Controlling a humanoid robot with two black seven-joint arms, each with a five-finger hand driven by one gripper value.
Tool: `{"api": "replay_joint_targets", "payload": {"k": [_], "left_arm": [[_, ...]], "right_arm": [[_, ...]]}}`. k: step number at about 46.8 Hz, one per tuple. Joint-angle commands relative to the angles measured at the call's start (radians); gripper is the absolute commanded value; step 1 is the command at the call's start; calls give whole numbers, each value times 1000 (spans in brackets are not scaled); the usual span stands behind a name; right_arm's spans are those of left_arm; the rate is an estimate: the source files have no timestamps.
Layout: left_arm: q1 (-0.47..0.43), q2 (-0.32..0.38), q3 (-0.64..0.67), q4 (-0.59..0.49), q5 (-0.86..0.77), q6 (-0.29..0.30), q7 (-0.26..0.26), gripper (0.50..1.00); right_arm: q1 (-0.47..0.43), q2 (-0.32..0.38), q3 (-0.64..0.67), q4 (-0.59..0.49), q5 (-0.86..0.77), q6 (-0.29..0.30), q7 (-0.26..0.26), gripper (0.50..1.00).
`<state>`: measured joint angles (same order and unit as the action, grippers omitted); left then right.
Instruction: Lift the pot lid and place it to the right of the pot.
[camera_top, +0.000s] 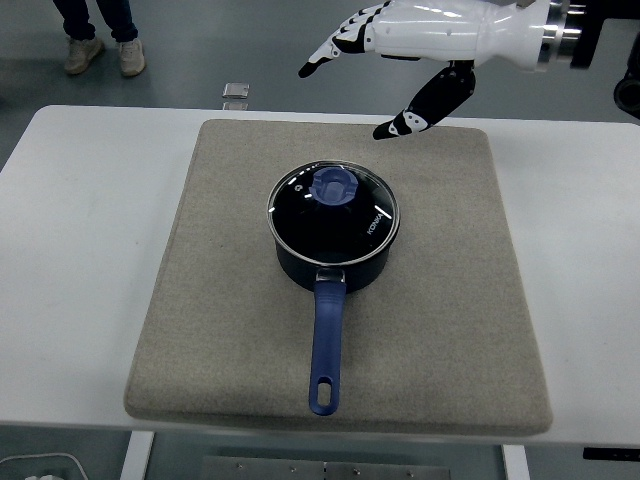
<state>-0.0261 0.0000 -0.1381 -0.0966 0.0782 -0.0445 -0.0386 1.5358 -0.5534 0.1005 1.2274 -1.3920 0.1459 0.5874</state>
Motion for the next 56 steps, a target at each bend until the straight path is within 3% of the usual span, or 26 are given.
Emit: {"api": "replay_joint_targets", "payload": {"k": [1, 25, 56], "left_arm": [[0, 0, 0, 0, 0, 0, 0, 1000], [0, 0, 0, 0, 0, 0, -1, 1000], [0, 0, 0, 0, 0, 0, 0, 1000]], "right_arm": [[-19, 9, 1, 0, -18, -11, 0, 868], [-108, 58, -31, -16, -162, -118, 0, 852], [-184, 132, -34, -80, -222, -170, 0, 852]]}}
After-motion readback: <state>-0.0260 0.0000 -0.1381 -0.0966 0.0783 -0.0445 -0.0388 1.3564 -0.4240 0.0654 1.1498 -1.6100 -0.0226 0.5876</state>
